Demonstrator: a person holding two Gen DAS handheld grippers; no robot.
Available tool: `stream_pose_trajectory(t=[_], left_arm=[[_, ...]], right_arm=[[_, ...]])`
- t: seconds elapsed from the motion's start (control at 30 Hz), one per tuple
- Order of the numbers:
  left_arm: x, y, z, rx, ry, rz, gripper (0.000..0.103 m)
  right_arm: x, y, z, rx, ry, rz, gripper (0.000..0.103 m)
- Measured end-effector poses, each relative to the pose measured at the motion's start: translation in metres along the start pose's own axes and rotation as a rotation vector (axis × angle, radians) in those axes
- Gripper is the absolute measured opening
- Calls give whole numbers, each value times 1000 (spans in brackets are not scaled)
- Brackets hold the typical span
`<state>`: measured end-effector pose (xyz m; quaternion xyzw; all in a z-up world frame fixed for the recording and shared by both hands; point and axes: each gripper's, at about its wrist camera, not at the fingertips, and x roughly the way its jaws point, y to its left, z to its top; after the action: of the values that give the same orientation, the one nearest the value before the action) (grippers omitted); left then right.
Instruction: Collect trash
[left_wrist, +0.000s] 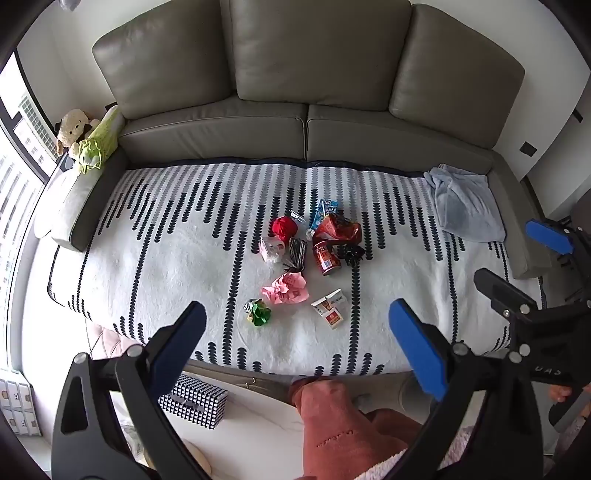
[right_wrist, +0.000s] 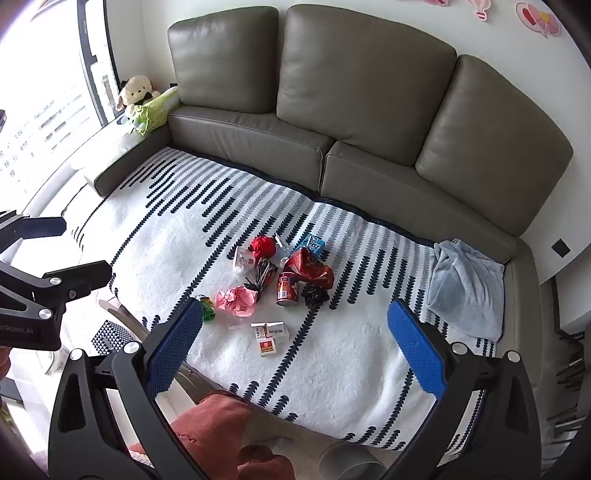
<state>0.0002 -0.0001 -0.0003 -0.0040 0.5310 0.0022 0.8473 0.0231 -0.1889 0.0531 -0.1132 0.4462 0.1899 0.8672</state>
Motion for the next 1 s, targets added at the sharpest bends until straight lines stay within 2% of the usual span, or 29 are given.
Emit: stream_pose_trajectory(t=[0.3,0.33,0.83,1.0], left_arm=[[0,-1,0,4,-6,2,99],[0,-1,0,4,-7,2,99],[0,-2,0,1,-3,2,99],[0,-2,1,6,-5,2,99]], right_arm=[[-1,2,1,7,-7,-13,97],[0,-3,2,7,3,16,97],[-5,-4,1,8,7,15,97],[-5,9,-2,8,12,16,97]])
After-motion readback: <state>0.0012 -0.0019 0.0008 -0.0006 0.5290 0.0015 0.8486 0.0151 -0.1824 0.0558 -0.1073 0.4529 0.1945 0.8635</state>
